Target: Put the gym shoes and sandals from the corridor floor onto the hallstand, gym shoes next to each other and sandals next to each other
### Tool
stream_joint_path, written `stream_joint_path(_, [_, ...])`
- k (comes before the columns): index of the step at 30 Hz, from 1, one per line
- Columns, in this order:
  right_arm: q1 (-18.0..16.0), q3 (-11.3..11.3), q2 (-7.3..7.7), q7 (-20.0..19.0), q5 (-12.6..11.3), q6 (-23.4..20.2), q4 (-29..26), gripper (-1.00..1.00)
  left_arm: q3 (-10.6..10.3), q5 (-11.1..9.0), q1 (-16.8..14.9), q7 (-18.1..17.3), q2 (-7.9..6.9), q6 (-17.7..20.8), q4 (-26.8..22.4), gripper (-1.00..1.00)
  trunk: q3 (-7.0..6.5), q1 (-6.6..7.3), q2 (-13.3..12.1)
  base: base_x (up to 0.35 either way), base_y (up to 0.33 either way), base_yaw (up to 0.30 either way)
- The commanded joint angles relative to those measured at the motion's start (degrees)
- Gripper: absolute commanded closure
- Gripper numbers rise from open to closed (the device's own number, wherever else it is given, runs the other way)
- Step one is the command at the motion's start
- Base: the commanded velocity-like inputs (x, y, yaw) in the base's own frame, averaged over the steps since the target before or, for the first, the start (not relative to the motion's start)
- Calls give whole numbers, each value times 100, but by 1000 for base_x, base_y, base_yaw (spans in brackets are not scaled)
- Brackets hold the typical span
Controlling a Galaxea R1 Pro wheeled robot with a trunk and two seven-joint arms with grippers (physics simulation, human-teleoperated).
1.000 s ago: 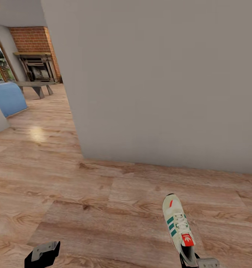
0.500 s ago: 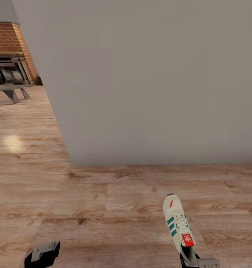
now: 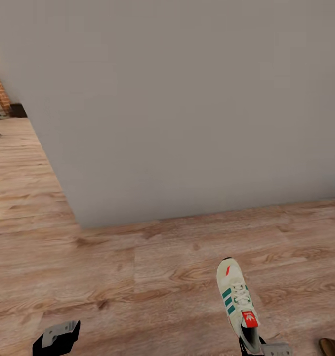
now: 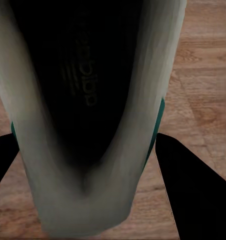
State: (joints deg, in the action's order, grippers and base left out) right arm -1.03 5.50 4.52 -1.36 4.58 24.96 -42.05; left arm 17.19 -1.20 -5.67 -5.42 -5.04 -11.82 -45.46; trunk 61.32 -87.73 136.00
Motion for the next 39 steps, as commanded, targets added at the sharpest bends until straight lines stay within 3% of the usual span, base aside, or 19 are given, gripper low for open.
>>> stream_joint_path(1, [-6,21,-4,-13,43,17,4,100,21,-13,-2,-47,3,-13,3,-100,4,1,2,0,17,-300])
stream_joint_path(39, [-10,21,-4,-13,43,17,10,100,9,-12,5,-47,3,-13,3,-100,4,1,2,0,1,-300])
